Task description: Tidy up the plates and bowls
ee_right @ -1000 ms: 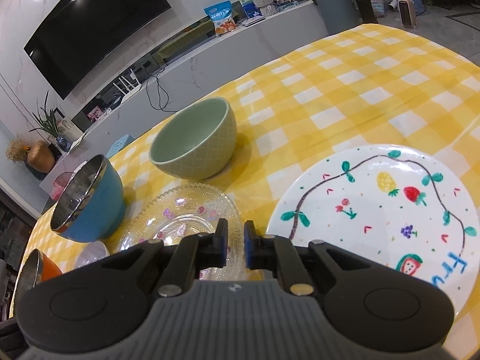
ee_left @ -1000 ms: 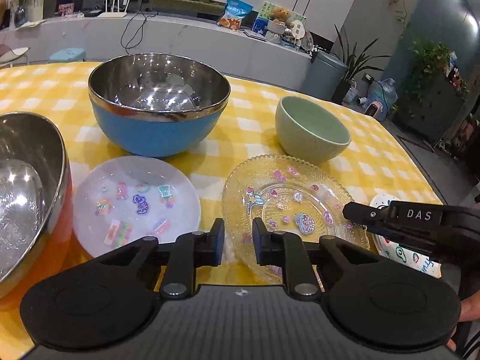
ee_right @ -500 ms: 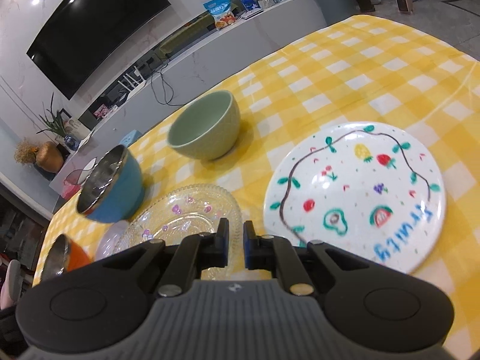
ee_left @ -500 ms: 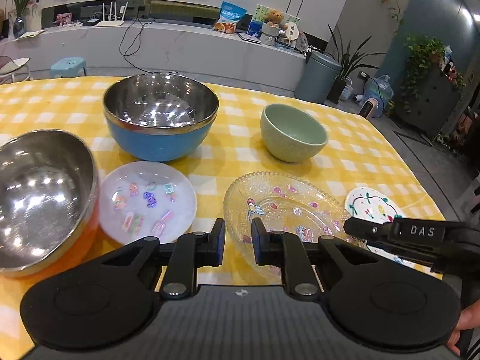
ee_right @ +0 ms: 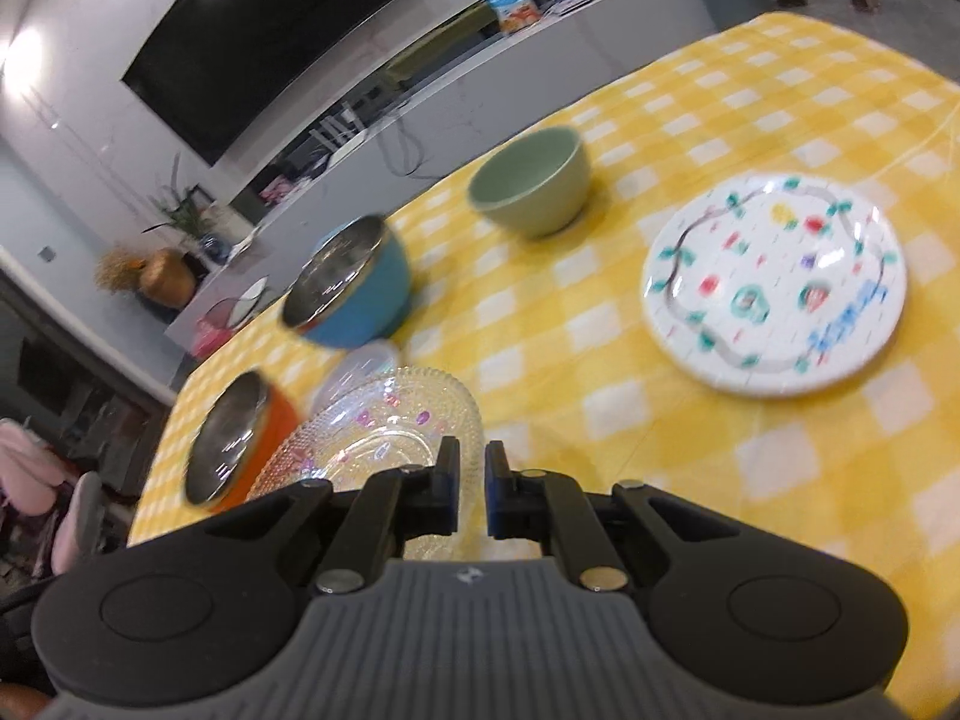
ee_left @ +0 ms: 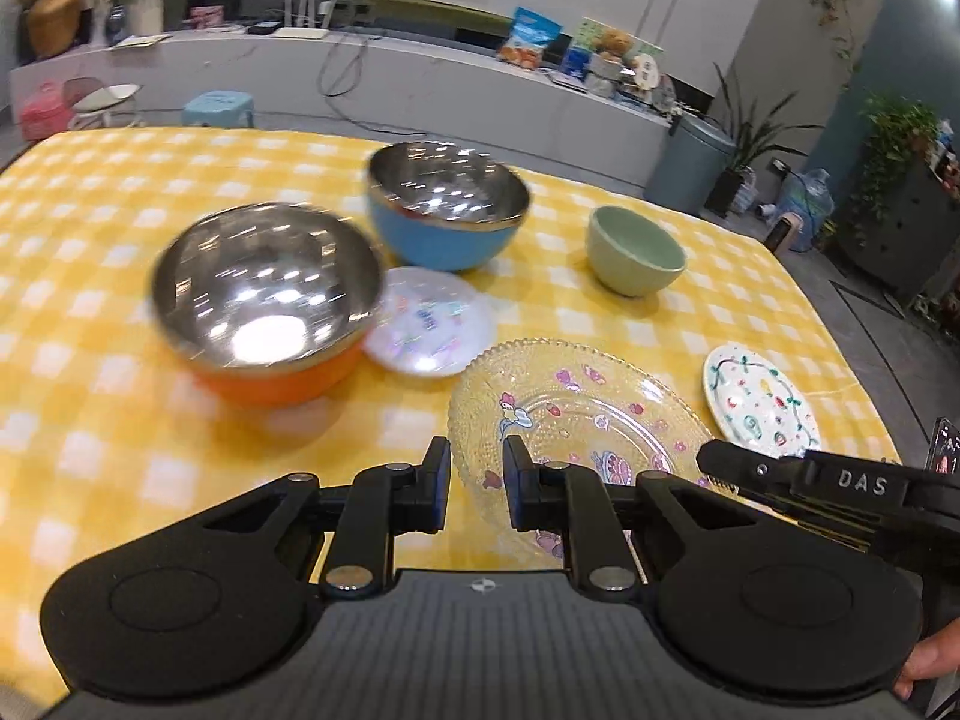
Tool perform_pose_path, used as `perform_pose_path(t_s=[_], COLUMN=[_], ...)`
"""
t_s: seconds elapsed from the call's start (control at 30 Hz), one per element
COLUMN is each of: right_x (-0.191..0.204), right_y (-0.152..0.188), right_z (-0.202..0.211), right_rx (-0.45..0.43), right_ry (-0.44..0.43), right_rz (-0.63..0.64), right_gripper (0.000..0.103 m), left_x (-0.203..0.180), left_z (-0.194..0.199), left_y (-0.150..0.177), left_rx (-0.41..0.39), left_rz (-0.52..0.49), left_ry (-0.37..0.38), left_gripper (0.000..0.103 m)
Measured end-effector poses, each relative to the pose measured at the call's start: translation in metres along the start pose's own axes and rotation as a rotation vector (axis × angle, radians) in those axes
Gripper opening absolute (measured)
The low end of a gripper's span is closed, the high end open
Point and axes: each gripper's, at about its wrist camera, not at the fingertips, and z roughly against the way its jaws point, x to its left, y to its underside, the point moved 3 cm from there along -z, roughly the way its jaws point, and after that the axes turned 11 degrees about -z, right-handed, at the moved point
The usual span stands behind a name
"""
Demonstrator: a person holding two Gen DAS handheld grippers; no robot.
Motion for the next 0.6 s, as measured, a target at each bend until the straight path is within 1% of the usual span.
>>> perform_pose_path(t_s=[0.1,0.23,0.43,0.5,0.6], right_x=[0.006,0.020,0.029,0.031,0.035], right_y=[0.017,0.036,0.051,0.054,0.062], right_z=[0.004,0.002,-0.013,-0.021,-0.026], right_rx=[0.025,0.057,0.124,0.160,0.192], right_ry=[-0.013,-0.014,-0.005,-0.004,-0.003], right_rz=[0.016,0.077,0.134,0.150,0.174], right_gripper=[0.005,0.005,0.005,0.005,0.005], left_x=[0.010,0.025,0.046,0.053,0.062], left_z=[0.009,0.015,0.012,0.008,0.004], left_y=[0.011,0.025,0.036,0.038,0.044], left_rx=[0.019,0.037,0.050,0.076,0.120], left_rz=[0.028,0.056,0.107,0.137,0.172], left_ry=[-0.013,-0.050,-0.074,-0.088,-0.112], left_gripper=[0.020,0.020,0.020,0.020,0.020])
